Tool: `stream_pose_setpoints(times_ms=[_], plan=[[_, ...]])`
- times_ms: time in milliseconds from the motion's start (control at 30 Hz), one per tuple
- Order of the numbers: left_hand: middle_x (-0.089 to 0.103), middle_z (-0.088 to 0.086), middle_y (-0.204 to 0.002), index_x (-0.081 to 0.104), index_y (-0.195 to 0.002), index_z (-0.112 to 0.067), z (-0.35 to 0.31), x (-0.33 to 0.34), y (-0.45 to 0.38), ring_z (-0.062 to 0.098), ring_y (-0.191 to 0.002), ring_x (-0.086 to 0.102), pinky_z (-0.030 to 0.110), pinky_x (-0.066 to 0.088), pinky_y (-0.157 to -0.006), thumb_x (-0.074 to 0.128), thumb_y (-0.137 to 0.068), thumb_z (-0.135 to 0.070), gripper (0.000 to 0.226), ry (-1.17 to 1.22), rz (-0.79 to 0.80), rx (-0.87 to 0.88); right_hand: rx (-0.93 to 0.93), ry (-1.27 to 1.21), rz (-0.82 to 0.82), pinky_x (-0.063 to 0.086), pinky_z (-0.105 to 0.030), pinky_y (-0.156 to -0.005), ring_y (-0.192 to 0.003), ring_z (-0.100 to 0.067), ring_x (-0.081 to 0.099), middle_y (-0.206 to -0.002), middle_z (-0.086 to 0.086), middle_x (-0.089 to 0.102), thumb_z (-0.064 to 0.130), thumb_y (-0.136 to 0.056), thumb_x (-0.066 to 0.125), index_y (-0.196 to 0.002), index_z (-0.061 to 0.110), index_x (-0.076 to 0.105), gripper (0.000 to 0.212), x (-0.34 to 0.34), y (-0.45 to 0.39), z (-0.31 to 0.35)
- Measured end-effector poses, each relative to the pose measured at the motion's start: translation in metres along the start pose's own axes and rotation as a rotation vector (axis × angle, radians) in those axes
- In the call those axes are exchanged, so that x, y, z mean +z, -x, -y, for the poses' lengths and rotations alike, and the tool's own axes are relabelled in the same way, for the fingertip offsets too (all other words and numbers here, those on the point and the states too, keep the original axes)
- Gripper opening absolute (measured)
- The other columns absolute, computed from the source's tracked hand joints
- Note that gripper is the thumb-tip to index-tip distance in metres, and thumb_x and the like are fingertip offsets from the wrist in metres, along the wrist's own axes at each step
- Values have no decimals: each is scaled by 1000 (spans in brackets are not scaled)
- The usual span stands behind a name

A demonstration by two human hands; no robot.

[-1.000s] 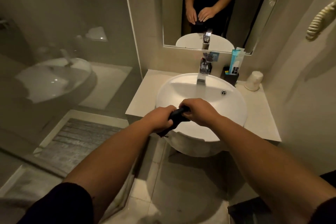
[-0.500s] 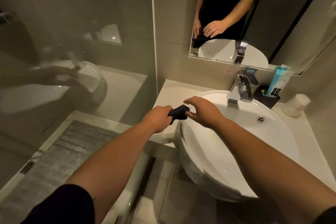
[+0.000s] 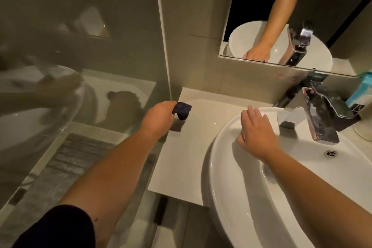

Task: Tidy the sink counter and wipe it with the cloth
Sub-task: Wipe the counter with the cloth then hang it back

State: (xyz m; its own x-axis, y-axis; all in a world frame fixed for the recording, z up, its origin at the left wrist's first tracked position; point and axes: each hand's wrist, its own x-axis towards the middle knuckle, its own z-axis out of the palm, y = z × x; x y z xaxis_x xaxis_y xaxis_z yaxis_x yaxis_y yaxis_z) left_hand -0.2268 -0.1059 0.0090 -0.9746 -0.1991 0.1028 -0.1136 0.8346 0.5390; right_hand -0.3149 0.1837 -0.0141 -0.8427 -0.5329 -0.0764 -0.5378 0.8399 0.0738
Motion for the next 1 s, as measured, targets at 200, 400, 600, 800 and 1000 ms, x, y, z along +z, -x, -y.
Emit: stream_pose_setpoints(times_ms=[200,400,600,800,1000], plan=[[64,-19,-92,56,-99,-47,19,27,-84,-13,-88,54,6,38,-77,41,-76,-18,40,20,-32,129,23,-16,-53,24,-53,-111,-140,-39,28,-150,-25,32,35,-69,36,-140,-3,34,81,33,-8,-4],[46,6,-145,47,-137,-14,49,74,-133,22,-133,38,30,27,-108,38,-96,-23,42,-277,49,137,24,-21,-161,16,-49,-115,-141,-37,27,-151,-23,33,34,-68,38,-141,-2,34,81,45,-9,-6],[23,9,-157,26,-148,-9,56,95,-127,23,-144,17,35,11,-118,41,-95,-7,54,-248,272,141,52,-58,-207,20,-50,-115,-141,-35,29,-151,-21,35,32,-68,37,-141,-1,35,80,50,-10,-4],[29,12,-154,33,-143,-6,49,81,-81,27,-142,24,37,13,-116,43,-94,-9,50,-190,296,124,45,-44,-174,20,-50,-115,-142,-35,26,-152,-22,31,33,-70,36,-142,-1,33,80,47,-9,-4],[25,8,-156,29,-147,-8,41,76,40,23,-144,18,33,8,-117,45,-95,-12,55,-213,267,69,58,-62,-131,16,-53,-115,-143,-39,21,-153,-26,25,32,-72,41,-143,-3,28,80,40,-4,-1]])
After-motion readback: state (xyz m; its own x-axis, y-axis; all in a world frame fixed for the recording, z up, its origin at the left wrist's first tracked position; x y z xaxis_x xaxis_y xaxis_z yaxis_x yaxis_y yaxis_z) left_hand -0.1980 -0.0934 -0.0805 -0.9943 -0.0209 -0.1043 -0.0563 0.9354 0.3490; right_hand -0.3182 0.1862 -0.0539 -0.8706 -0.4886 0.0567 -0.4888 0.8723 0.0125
